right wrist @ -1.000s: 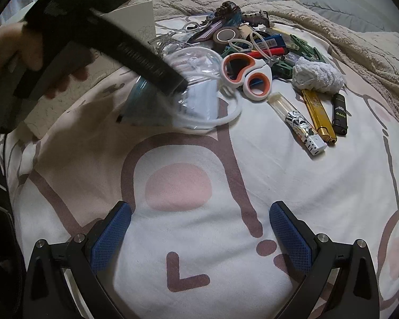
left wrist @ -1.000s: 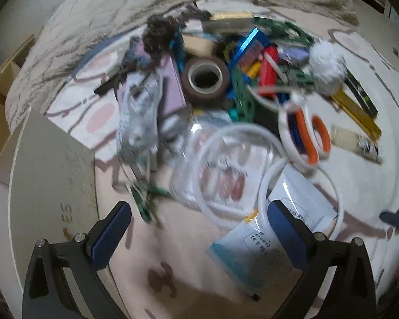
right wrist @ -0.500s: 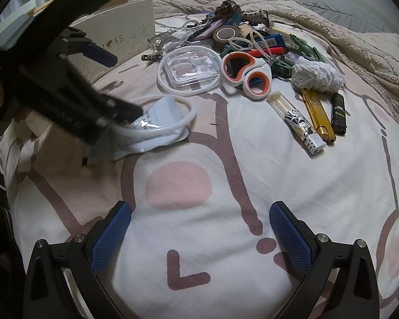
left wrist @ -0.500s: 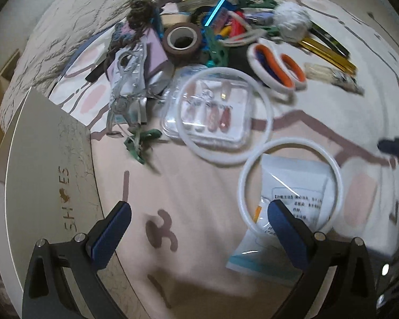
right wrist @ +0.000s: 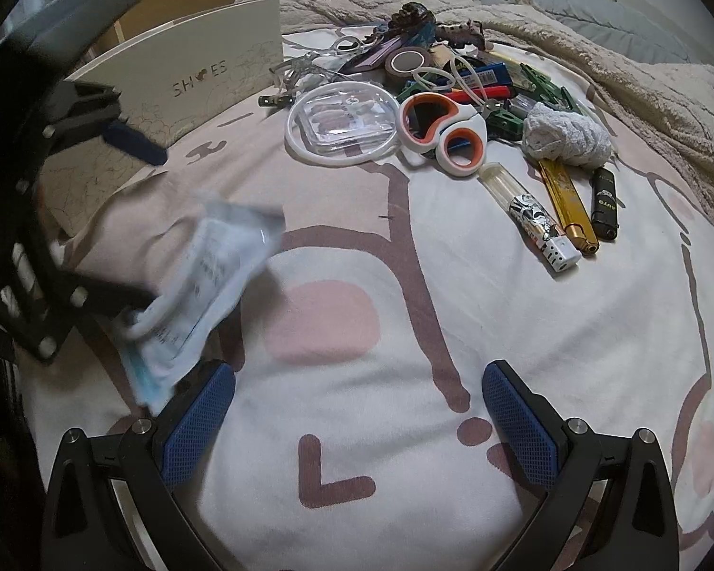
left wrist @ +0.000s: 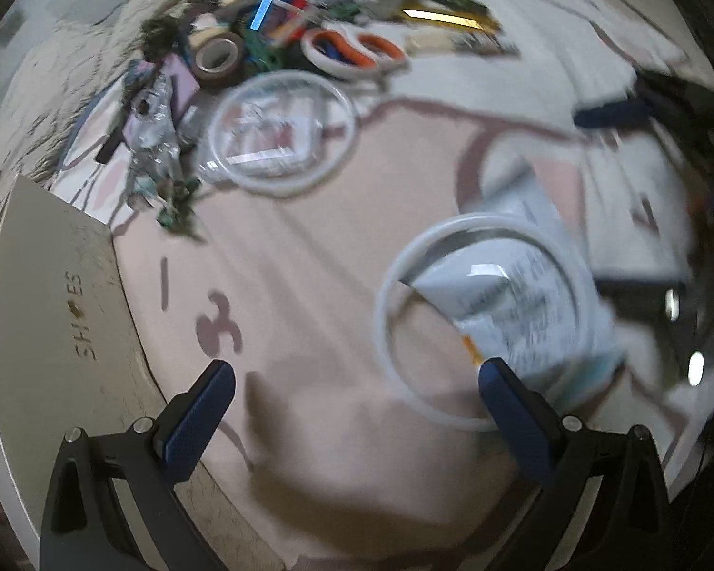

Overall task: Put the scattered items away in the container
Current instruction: 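Close the left tool on the white plastic ring and lift it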

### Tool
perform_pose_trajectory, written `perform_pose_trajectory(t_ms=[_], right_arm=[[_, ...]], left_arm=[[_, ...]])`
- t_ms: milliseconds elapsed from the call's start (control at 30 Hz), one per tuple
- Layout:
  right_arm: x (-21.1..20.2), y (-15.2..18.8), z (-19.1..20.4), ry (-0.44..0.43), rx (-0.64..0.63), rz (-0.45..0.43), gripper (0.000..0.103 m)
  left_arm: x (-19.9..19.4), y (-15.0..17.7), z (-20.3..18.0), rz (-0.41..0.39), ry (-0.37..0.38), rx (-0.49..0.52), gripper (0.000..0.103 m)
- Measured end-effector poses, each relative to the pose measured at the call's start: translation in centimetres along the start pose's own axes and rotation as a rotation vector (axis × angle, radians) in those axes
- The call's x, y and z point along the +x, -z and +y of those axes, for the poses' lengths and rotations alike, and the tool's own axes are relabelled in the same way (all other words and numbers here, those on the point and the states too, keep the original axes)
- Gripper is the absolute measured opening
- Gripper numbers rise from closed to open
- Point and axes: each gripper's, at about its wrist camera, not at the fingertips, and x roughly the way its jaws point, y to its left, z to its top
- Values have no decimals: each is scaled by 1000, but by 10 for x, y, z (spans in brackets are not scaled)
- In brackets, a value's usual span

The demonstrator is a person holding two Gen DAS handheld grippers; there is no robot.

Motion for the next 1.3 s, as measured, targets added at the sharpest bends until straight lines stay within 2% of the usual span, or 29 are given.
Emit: perform_pose_trajectory(t_ms=[133,367,633,900,1067,1300], right_arm=[[0,0,-1,-2,3,-5,103],[0,0,0,3,5,-7,103],[0,0,0,3,8,-9,103],[0,0,0,5,13,-18,103],[-3,-8,-3,-3,20,40,103],[-14,-19,-3,64,171,90,103]], left_arm=[[-5,13,-7,-17,18,45,103],[-8,30,-16,1,104,113,103],[-8,50,-24,56,180,185,103],[-9,66,-31,63,184,258,103],[-10,71,-33,24,179,269,103],[-9,73,-40,-4,151,262,103]])
